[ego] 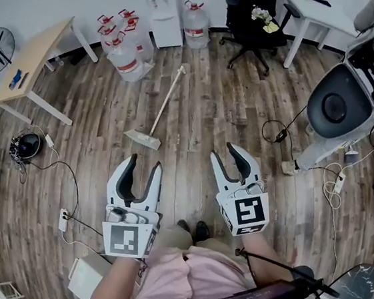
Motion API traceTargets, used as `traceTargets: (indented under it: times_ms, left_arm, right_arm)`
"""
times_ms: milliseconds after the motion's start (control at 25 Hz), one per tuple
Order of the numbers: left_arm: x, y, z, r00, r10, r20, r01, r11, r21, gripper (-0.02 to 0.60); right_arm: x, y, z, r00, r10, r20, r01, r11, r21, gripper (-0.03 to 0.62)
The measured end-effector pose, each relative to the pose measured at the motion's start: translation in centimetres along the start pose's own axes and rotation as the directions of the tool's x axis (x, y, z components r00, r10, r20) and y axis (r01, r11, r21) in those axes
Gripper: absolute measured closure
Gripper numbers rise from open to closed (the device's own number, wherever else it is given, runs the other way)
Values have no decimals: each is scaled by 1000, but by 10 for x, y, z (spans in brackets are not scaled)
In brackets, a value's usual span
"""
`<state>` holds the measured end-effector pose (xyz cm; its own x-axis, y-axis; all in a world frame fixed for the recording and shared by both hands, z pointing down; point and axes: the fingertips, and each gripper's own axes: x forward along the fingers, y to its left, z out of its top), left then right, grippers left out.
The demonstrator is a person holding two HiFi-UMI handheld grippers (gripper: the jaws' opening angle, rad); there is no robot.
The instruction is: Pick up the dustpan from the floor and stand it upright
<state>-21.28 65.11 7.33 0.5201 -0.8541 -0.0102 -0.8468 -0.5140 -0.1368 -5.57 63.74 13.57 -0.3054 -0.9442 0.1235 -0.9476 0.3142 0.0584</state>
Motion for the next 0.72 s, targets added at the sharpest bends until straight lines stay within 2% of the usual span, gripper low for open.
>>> traceTargets:
  times_ms: [40,360,720]
  left_arm:
    - [6,2,-1,1000,1,3,-1,1000,0,390]
    - [73,27,-22,1000,-13,4,13,1000,-19,390]
    - [204,98,-50,999,-46,-19,45,997,-57,390]
  right_arm:
    - [6,-4,-1,1000,-1,-1,1,1000,1,438]
    - [65,-39,-7,999,-41,-15,41,999,-18,388]
    - [194,-85,-6,996,-58,-69,57,998,-24,382]
